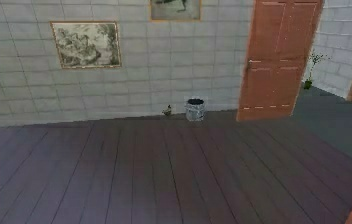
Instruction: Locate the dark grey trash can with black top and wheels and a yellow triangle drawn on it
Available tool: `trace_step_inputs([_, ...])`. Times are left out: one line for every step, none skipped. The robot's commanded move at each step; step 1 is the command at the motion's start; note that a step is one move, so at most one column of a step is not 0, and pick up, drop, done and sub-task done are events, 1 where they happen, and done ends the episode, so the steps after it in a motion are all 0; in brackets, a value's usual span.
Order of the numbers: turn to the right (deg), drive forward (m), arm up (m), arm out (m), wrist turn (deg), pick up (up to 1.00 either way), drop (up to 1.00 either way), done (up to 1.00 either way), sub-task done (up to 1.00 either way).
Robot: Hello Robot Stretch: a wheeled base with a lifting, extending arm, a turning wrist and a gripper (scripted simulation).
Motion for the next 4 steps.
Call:
trace_step_inputs([0.0,0.25,0.00,0.00,0.0,0.00,0.00,0.00,0.00])
trace_step_inputs([33.0,0.00,0.00,0.00,0.0,0.00,0.00,0.00,0.00])
trace_step_inputs([0.0,1.00,0.00,0.00,0.0,0.00,0.00,0.00,0.00])
trace_step_inputs([0.0,0.65,0.00,0.00,0.0,0.00,0.00,0.00,0.00])
